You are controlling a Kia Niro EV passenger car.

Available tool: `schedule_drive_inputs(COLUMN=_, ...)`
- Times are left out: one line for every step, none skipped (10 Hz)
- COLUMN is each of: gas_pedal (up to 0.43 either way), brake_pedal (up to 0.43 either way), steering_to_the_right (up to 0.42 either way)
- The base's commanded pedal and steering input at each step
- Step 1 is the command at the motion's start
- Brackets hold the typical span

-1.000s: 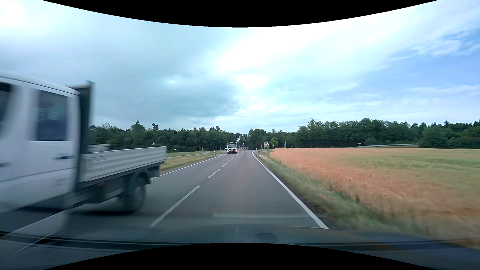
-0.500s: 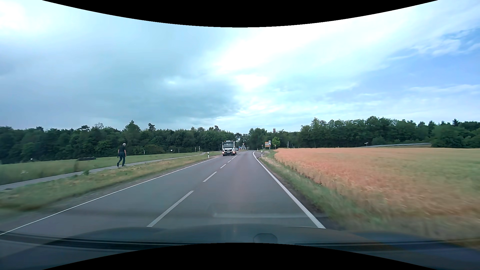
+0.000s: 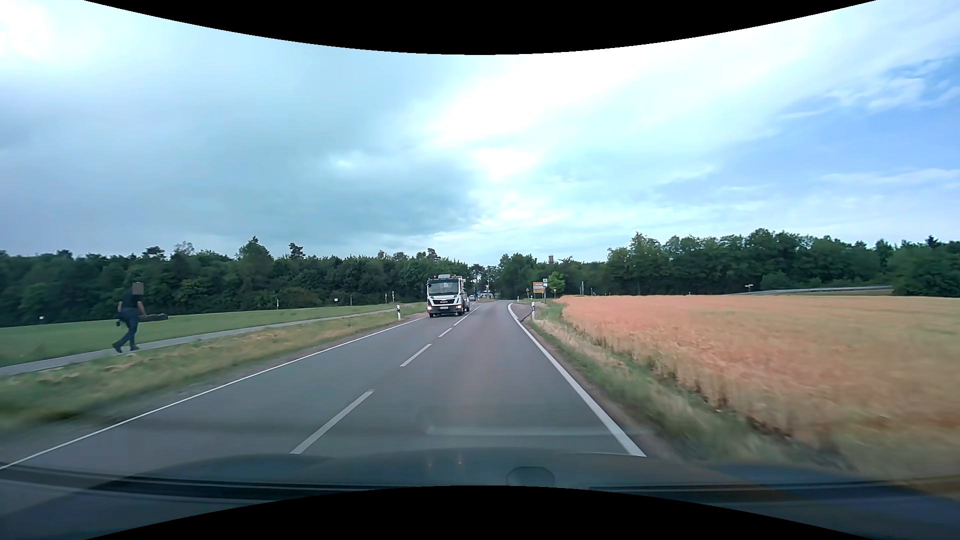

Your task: Follow the waypoints while adhering to traffic rules and regulations

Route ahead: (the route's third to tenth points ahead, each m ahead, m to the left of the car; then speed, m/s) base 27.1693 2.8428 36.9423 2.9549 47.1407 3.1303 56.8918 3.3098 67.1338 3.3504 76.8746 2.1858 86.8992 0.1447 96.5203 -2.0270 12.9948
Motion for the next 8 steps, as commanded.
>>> schedule_drive_inputs(gas_pedal=0.028, brake_pedal=0.000, steering_to_the_right=-0.004)
schedule_drive_inputs(gas_pedal=0.028, brake_pedal=0.000, steering_to_the_right=-0.004)
schedule_drive_inputs(gas_pedal=0.028, brake_pedal=0.000, steering_to_the_right=-0.004)
schedule_drive_inputs(gas_pedal=0.028, brake_pedal=0.000, steering_to_the_right=-0.004)
schedule_drive_inputs(gas_pedal=0.028, brake_pedal=0.000, steering_to_the_right=-0.004)
schedule_drive_inputs(gas_pedal=0.028, brake_pedal=0.000, steering_to_the_right=-0.004)
schedule_drive_inputs(gas_pedal=0.028, brake_pedal=0.000, steering_to_the_right=-0.004)
schedule_drive_inputs(gas_pedal=0.028, brake_pedal=0.000, steering_to_the_right=-0.004)
